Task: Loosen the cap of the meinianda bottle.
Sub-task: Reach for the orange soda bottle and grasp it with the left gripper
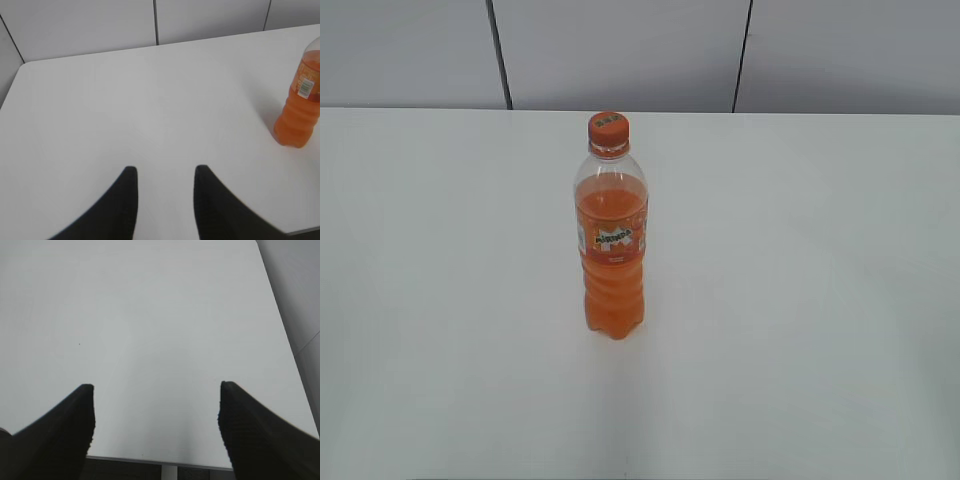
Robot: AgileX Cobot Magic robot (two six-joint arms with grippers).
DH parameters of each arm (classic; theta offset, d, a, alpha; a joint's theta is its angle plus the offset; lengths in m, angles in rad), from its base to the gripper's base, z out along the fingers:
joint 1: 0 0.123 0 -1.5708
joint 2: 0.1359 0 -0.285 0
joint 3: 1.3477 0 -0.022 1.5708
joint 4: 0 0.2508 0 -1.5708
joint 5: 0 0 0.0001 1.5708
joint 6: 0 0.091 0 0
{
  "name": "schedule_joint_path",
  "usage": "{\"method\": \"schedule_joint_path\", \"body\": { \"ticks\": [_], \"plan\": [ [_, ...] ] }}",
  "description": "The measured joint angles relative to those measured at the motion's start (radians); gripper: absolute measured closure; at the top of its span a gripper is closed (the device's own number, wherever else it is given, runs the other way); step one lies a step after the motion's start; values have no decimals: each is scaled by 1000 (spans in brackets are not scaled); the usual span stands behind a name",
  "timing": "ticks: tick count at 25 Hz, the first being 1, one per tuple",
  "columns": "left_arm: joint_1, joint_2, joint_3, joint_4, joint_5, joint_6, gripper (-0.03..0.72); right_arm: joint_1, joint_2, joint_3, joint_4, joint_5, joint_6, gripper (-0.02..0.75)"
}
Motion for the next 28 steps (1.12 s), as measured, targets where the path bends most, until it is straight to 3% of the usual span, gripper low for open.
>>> {"method": "schedule_joint_path", "body": {
  "ticks": [28],
  "plan": [
    [0, 0, 0, 0, 0, 0, 447, 0, 0, 0, 0, 0, 0, 160]
  ]
}}
